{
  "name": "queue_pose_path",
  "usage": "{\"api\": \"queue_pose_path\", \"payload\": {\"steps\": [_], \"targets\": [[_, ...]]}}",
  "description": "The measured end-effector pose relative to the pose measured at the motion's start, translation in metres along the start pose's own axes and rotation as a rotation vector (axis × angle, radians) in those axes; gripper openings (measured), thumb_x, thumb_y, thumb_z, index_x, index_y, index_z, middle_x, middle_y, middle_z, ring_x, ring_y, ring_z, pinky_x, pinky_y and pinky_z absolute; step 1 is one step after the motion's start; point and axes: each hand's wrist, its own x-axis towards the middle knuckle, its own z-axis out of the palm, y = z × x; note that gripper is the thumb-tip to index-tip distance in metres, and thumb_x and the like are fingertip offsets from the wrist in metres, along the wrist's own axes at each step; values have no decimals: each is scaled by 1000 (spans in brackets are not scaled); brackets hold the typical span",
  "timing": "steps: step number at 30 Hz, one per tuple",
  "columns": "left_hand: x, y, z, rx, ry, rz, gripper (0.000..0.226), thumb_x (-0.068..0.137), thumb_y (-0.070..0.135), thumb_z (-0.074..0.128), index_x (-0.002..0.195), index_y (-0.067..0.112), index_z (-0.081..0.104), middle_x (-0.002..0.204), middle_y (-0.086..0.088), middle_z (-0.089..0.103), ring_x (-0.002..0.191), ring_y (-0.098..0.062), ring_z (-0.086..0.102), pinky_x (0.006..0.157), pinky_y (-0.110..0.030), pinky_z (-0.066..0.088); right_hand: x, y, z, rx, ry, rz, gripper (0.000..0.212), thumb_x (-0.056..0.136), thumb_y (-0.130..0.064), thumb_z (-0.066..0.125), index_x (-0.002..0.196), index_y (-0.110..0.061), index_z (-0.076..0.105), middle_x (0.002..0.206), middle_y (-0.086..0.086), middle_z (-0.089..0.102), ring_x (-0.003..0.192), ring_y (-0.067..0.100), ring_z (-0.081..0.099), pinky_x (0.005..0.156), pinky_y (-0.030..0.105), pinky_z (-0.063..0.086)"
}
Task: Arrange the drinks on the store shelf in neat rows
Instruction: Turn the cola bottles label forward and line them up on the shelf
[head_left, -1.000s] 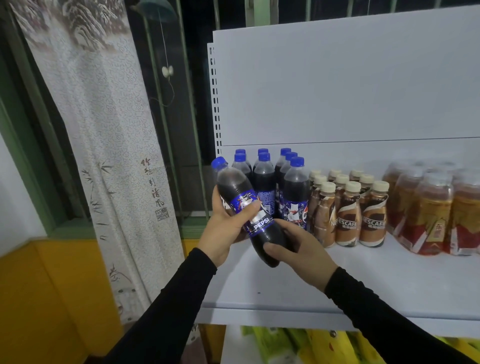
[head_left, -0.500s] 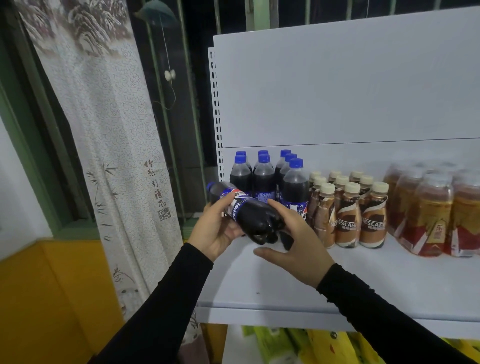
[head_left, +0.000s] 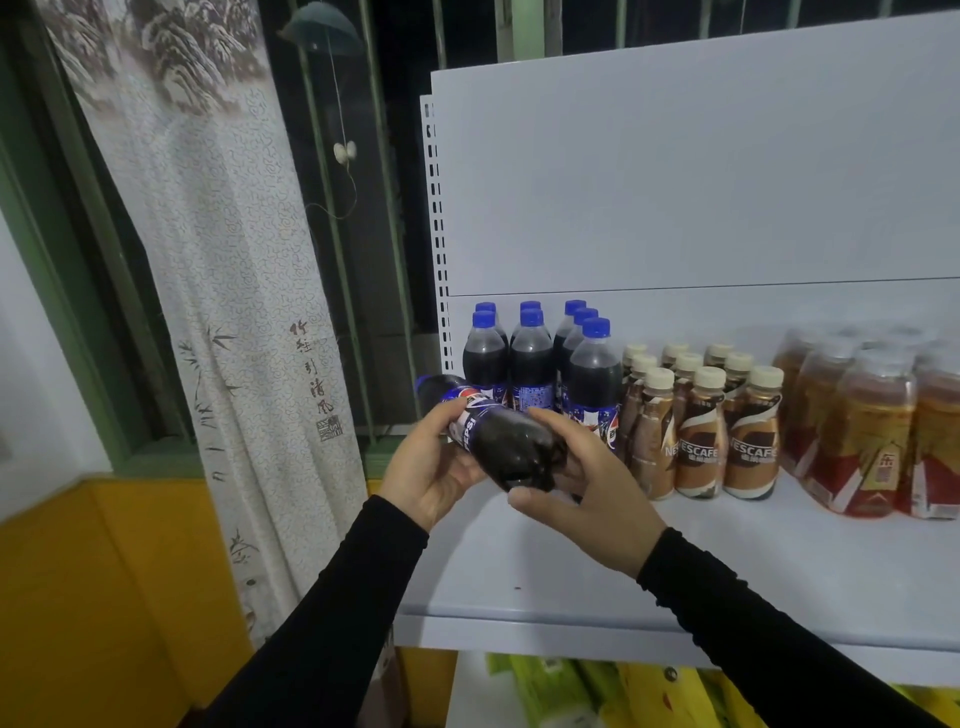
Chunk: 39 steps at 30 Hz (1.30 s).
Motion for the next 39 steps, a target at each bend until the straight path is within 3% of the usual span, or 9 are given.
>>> {"api": "queue_pose_path", "payload": {"steps": [3, 7, 11, 19, 23, 28, 31, 36, 39], "targets": [[1, -1, 0, -3, -5, 135, 76, 70, 9, 74, 141, 16, 47, 119, -22, 66, 85, -30, 74, 65, -47, 60, -1, 1, -1, 136, -35, 112, 58, 81, -61, 62, 132, -42, 42, 131, -10, 56, 115, 5, 60, 91, 26, 54], [-2, -2, 2, 149, -144, 302, 84, 72, 0, 75, 143, 33, 45, 125, -14, 64, 99, -28, 71, 72, -44, 58, 1, 2, -5, 300, -75, 267, 27, 98, -23, 52, 121, -38, 50, 112, -21, 64, 100, -6, 64, 85, 21, 55], [-4, -2, 3, 239, -251, 333, 86, 73, -3, 73, 142, 39, 46, 126, -20, 64, 109, -37, 66, 82, -49, 56, 2, 3, -9, 264, -126, 325, 24, 98, -16, 53, 109, -37, 53, 94, -30, 68, 88, -11, 65, 74, 21, 55], [-4, -1, 2, 286, -299, 333, 89, 77, -1, 72, 148, 39, 38, 133, -22, 60, 115, -39, 63, 89, -53, 54, -3, 6, -5, 257, -54, 258, 34, 93, -13, 61, 118, -33, 52, 108, -22, 68, 102, -5, 65, 78, 16, 53], [-5, 4, 1, 430, -288, 379, 84, 81, 4, 74, 150, 32, 36, 131, -16, 64, 116, -35, 65, 87, -46, 55, -6, 10, -2, 196, -32, 229, 47, 84, -25, 70, 124, -38, 48, 123, -18, 63, 115, 0, 60, 93, 21, 51], [-11, 11, 5, 603, -273, 463, 73, 79, -1, 77, 141, 21, 47, 121, -4, 71, 116, -25, 66, 95, -44, 56, 0, 22, -4, -6, -1, 156, 64, 82, -10, 76, 124, -46, 43, 117, -32, 59, 114, -9, 56, 92, 13, 47], [-21, 9, 11, 781, -310, 534, 81, 70, -9, 84, 136, 25, 50, 122, 4, 69, 118, -21, 64, 99, -46, 54, 4, 29, -4, -165, 23, 104, 63, 79, -22, 79, 123, -49, 44, 119, -28, 58, 113, -3, 56, 96, 20, 49], [-40, 2, 26, 1096, -452, 643, 80, 72, -1, 86, 128, 44, 49, 126, 24, 61, 123, -2, 57, 103, -21, 48, 7, 43, -3, -249, 45, 105, 63, 71, -50, 73, 128, -32, 51, 122, -12, 59, 115, 5, 55, 100, 37, 50], [-43, 2, 30, 1130, -470, 664, 78, 73, 0, 85, 128, 43, 49, 127, 26, 60, 123, -1, 56, 102, -19, 47, 5, 48, -4, -240, 49, 102, 67, 70, -52, 73, 130, -34, 50, 124, -12, 58, 118, 7, 55, 101, 38, 50]]}}
